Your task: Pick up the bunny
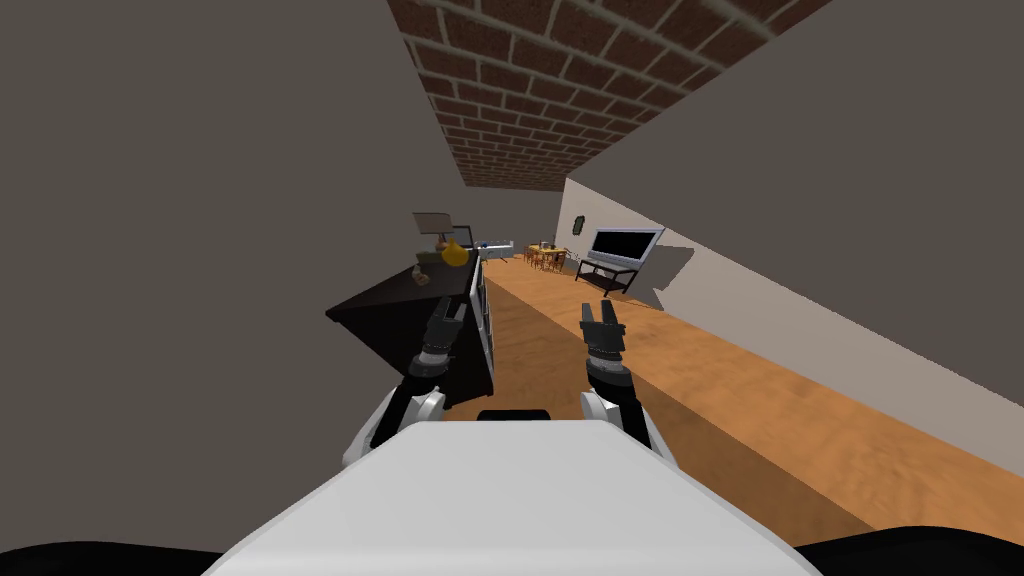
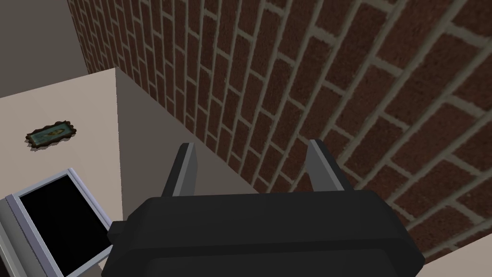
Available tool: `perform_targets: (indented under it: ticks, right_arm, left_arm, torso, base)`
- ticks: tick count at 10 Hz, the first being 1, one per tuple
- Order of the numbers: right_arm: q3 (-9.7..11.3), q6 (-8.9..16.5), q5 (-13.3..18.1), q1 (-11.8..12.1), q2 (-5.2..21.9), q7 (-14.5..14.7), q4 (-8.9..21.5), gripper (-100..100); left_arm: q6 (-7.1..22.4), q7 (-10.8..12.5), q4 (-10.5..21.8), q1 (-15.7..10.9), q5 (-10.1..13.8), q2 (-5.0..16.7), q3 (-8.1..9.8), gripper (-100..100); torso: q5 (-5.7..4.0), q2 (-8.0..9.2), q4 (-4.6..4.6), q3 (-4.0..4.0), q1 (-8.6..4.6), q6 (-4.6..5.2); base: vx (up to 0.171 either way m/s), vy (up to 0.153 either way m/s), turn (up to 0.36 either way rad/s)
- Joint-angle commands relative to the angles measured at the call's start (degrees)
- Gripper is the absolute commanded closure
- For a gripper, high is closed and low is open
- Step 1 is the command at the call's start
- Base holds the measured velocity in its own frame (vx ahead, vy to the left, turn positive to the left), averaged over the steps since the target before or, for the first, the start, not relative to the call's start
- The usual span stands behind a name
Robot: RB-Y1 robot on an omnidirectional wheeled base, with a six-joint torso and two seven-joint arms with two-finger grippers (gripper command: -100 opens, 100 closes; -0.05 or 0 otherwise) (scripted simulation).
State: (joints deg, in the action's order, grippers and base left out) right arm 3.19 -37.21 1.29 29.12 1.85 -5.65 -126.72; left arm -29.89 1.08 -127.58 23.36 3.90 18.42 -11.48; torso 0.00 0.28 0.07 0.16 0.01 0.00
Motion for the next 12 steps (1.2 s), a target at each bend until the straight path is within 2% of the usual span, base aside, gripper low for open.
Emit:
perform_targets:
  ticks: [1, 2, 3, 4, 5, 6, 7, 8, 9, 10, 11, 12]
  right_arm:
    - [0.0, 0.0, 0.0, 0.0, 0.0, 0.0, 0.0, 0]
    - [0.0, 0.0, 0.0, 0.0, 0.0, 0.0, 0.0, 0]
    - [0.0, 0.0, 0.0, 0.0, 0.0, 0.0, 0.0, 0]
    - [0.0, 0.0, 0.0, 0.0, 0.0, 0.0, 0.0, 0]
    - [0.0, 0.0, 0.0, 0.0, 0.0, 0.0, 0.0, 0]
    - [0.0, 0.0, 0.0, 0.0, 0.0, 0.0, 0.0, 0]
    - [0.0, 0.0, 0.0, 0.0, 0.0, 0.0, 0.0, 0]
    - [0.0, 0.0, 0.0, 0.0, 0.0, 0.0, 0.0, 0]
    - [0.0, 0.0, 0.0, 0.0, 0.0, 0.0, 0.0, 0]
    - [0.0, 0.0, 0.0, 0.0, 0.0, 0.0, 0.0, 0]
    - [0.0, 0.0, 0.0, 0.0, 0.0, 0.0, 0.0, 0]
    - [0.0, 0.0, 0.0, 0.0, 0.0, 0.0, 0.0, 0]
  left_arm:
    - [-0.9, 1.57, 1.53, -0.64, 0.24, 2.86, -2.84, -100]
    - [-0.9, 1.57, 1.53, -0.64, 0.24, 4.35, -2.84, -100]
    - [-1.49, 3.27, 2.81, -1.32, 0.68, 6.24, -5.1, -100]
    - [-1.49, 3.27, 2.81, -1.32, 0.68, 7.9, -5.1, -100]
    - [-2.1, 5.06, 4.15, -2.02, 1.13, 9.77, -7.46, -100]
    - [-2.1, 5.06, 4.15, -2.02, 1.13, 11.6, -7.46, -100]
    - [-2.1, 5.06, 4.15, -2.02, 1.13, 12.28, -7.46, -100]
    - [-2.73, 6.91, 5.56, -2.75, 1.6, 14.55, -9.89, -100]
    - [-2.73, 6.91, 5.56, -2.75, 1.6, 16.49, -9.89, -100]
    - [-3.35, 8.81, 7.03, -3.49, 2.07, 18.39, -12.13, -100]
    - [-3.35, 8.81, 7.03, -3.49, 2.07, 20.2, -12.37, -100]
    - [-3.35, 8.81, 7.03, -3.49, 2.07, 20.84, -12.37, -100]
  torso:
    - [0.0, 0.0, 0.0, 0.0, 0.0, 0.0]
    - [0.0, 0.03, 0.0, 0.01, 0.0, 0.0]
    - [0.0, 0.01, 0.0, 0.01, -0.01, 0.0]
    - [0.01, 0.08, 0.01, 0.04, 0.03, 0.0]
    - [0.0, 0.04, 0.01, 0.03, 0.0, 0.0]
    - [0.0, 0.07, 0.01, 0.04, 0.01, 0.0]
    - [0.0, 0.02, 0.01, 0.02, 0.0, 0.0]
    - [0.0, -0.12, -0.02, -0.06, -0.01, 0.0]
    - [0.0, -0.08, -0.02, -0.05, 0.01, 0.0]
    - [0.0, -0.05, -0.01, -0.03, 0.01, 0.0]
    - [0.01, 0.08, 0.01, 0.04, 0.01, 0.0]
    - [0.0, 0.08, 0.02, 0.05, 0.0, 0.0]
  base:
    - [-0.08, 0.003, 0.018]
    - [-0.074, -0.002, 0.007]
    - [-0.099, 0.011, 0.02]
    - [-0.083, 0.0, 0.006]
    - [-0.091, 0.006, 0.029]
    - [-0.076, 0.001, 0.006]
    - [-0.028, -0.003, -0.005]
    - [-0.054, 0.004, 0.024]
    - [-0.067, 0.005, 0.012]
    - [-0.109, 0.004, 0.022]
    - [-0.097, 0.0, 0.01]
    - [-0.035, 0.002, 0.0]
